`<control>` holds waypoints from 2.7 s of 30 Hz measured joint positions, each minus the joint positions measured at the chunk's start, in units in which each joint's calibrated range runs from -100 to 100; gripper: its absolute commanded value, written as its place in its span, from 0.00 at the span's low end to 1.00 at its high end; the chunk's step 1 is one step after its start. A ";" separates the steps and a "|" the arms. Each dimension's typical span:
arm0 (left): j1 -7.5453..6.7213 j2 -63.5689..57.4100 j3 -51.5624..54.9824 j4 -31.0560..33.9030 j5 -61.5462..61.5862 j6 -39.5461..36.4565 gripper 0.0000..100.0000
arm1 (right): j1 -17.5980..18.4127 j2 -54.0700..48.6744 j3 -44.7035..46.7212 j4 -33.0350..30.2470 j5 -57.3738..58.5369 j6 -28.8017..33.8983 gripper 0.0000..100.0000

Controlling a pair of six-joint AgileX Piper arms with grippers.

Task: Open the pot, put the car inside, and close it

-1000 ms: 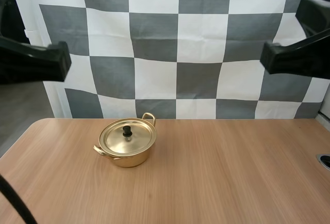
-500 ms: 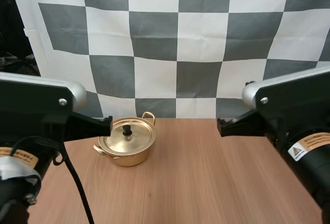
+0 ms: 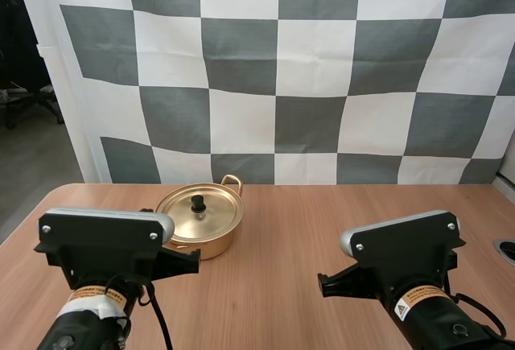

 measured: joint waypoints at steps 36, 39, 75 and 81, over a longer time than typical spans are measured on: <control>0.00 0.00 3.35 -0.03 6.56 -3.01 0.00 | -0.21 0.00 0.18 -0.24 5.09 5.25 0.00; 0.00 0.00 3.35 -0.03 6.56 -3.01 0.00 | -0.21 0.00 0.18 -0.24 5.26 5.25 0.00; 0.00 0.00 3.35 -0.03 6.56 -3.01 0.00 | -0.21 0.00 0.18 -0.24 5.27 5.25 0.00; 0.00 0.00 3.35 -0.03 6.56 -3.01 0.00 | -0.21 0.00 0.18 -0.24 5.27 5.25 0.00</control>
